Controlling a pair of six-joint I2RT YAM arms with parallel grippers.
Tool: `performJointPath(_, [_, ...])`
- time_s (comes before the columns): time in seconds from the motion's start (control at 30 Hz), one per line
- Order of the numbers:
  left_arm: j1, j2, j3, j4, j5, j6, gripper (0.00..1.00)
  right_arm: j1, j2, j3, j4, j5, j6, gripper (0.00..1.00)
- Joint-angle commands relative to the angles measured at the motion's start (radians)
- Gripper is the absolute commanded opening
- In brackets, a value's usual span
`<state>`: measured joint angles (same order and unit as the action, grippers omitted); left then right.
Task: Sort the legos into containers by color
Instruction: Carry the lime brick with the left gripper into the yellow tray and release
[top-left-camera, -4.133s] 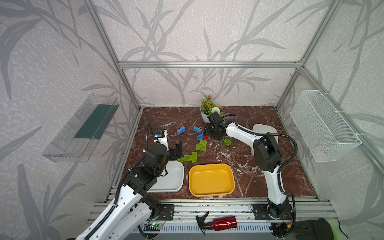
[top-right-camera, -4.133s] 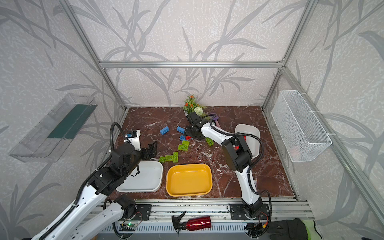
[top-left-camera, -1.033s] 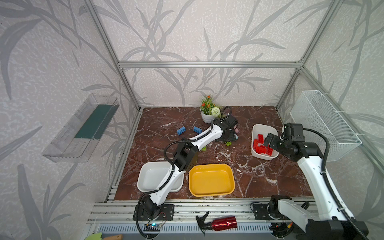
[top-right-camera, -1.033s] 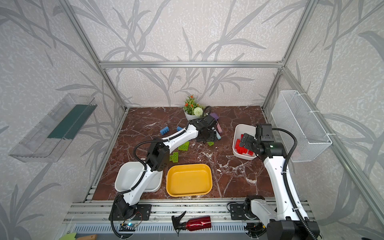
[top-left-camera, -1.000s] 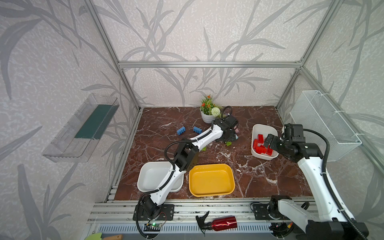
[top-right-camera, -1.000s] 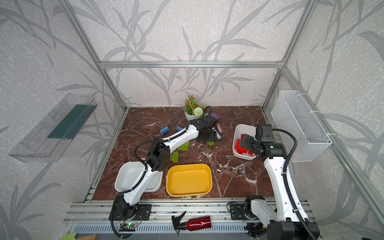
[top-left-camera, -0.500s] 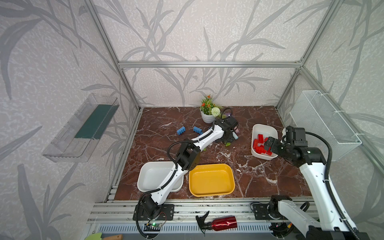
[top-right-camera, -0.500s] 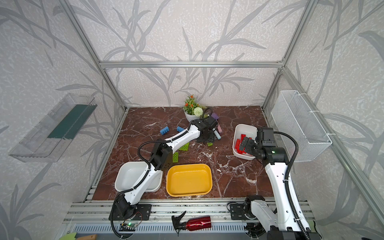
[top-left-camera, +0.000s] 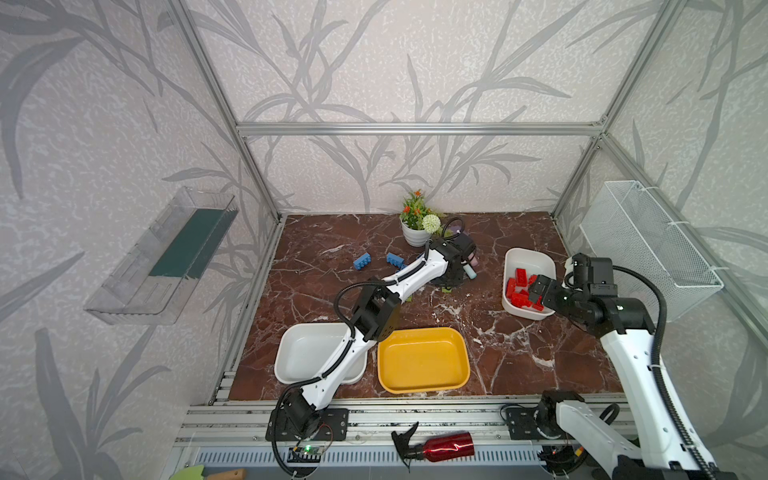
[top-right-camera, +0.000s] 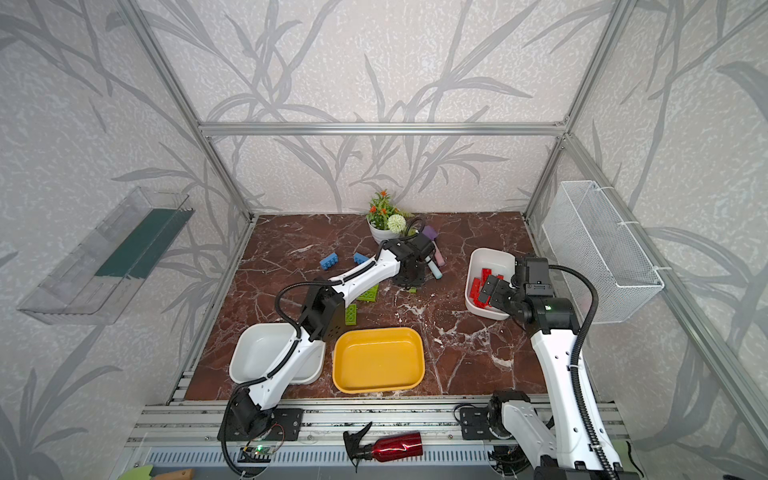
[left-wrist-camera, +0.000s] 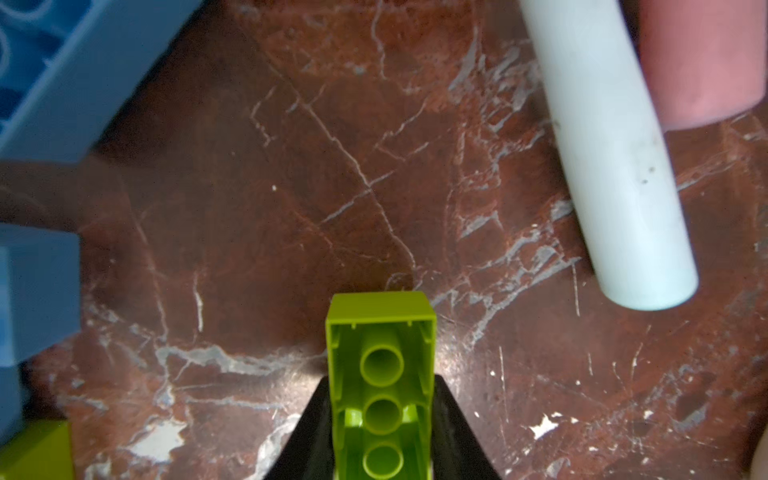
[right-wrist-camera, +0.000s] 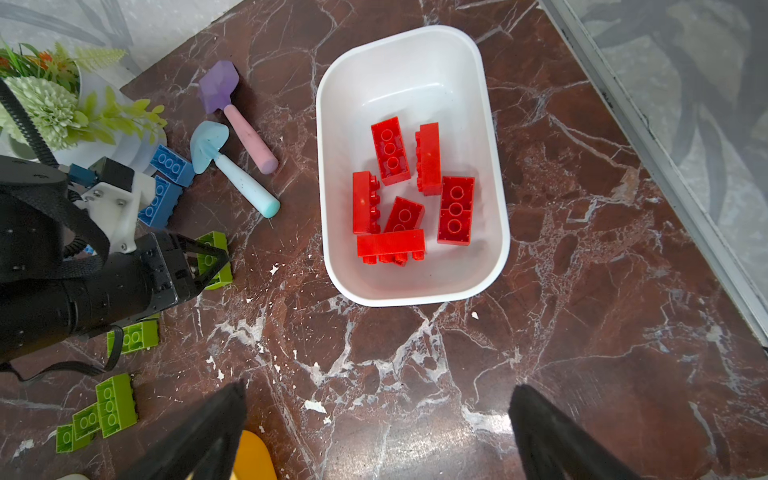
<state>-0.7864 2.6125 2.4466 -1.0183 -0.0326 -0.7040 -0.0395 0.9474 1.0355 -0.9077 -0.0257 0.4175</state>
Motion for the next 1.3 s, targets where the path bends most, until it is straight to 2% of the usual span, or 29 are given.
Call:
performJointPath(0.0, [-0.004, -0.026, -0.001, -0.052, -0.01, 0.018, 0.22, 0.0, -0.011, -0.008, -0.014, -0.022, 0.004, 0.99])
performJointPath(0.17, [-0.01, -0.107, -0.034, -0.065, -0.032, 0.063, 0.11, 0.0, -0.004, -0.003, -0.008, -0.033, 0.016, 0.99])
performJointPath(0.4, [-0.018, -0.341, -0.25, -0.013, -0.063, 0.108, 0.1, 0.0, 0.016, -0.002, 0.023, -0.062, 0.037, 0.99])
performJointPath(0.8, [-0.068, -0.817, -0.827, 0.093, -0.041, 0.143, 0.11, 0.03, 0.062, 0.002, 0.029, -0.059, 0.021, 0.99])
performJointPath(1.03, [-0.156, -1.079, -1.177, 0.248, 0.023, 0.273, 0.13, 0.132, 0.089, 0.03, -0.005, -0.002, 0.039, 0.99])
performJointPath(1.27, [-0.186, -1.188, -1.399, 0.366, 0.105, 0.299, 0.16, 0.197, 0.059, 0.032, -0.07, 0.043, 0.06, 0.99])
